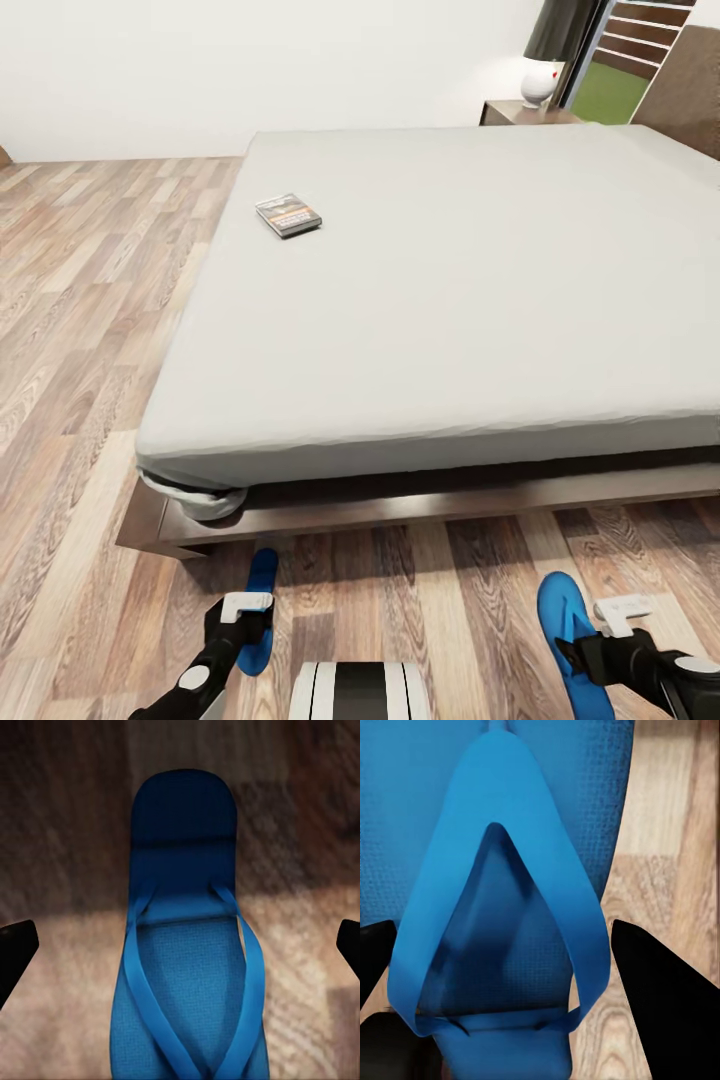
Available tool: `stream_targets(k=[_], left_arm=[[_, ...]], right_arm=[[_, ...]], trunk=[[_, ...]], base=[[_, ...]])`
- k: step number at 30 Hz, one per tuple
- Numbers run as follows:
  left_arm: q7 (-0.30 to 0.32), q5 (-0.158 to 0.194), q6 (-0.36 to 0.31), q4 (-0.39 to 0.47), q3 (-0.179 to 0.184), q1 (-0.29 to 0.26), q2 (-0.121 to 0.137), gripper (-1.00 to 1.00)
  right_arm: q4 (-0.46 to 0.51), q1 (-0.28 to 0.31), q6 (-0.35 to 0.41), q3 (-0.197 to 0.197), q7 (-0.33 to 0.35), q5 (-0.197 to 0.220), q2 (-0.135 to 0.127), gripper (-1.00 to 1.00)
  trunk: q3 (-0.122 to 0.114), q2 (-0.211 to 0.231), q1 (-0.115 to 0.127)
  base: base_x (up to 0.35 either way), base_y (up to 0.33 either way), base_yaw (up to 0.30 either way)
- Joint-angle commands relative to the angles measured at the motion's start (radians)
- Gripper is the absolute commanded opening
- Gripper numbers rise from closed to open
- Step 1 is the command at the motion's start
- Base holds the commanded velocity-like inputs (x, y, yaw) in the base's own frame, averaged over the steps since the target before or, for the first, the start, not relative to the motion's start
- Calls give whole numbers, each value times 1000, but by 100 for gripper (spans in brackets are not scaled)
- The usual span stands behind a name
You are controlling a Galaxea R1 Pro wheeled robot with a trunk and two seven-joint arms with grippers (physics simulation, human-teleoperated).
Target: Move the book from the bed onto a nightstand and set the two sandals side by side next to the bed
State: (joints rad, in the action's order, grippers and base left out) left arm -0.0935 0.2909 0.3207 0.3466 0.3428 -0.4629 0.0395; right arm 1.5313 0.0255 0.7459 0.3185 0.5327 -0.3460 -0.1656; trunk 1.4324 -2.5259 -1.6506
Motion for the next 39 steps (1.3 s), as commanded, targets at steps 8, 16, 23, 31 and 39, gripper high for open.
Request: stream_targets(k=[8,16,23,31,39], left_arm=[[-10,5,3,0,9,1,2,100],[-13,6,3,0,8,4,2,100],[-14,6,3,-20,8,6,2,100],[-12,9,4,-68,6,4,2,100],[-10,10,4,-74,6,4,11,100]], right_arm=[[1,1,-2,16,12,-8,0,-100],[1,1,-2,17,12,-9,0,-100],[0,1,-2,17,12,-10,1,-100],[0,1,-2,16,12,-10,1,-100],[0,1,-2,11,11,-10,1,-100]], trunk=[[-7,0,1],[-15,1,2],[-19,1,2],[-23,1,3],[-30,2,4]], base=[[0,0,0],[0,0,0],[0,0,0],[0,0,0],[0,0,0]])
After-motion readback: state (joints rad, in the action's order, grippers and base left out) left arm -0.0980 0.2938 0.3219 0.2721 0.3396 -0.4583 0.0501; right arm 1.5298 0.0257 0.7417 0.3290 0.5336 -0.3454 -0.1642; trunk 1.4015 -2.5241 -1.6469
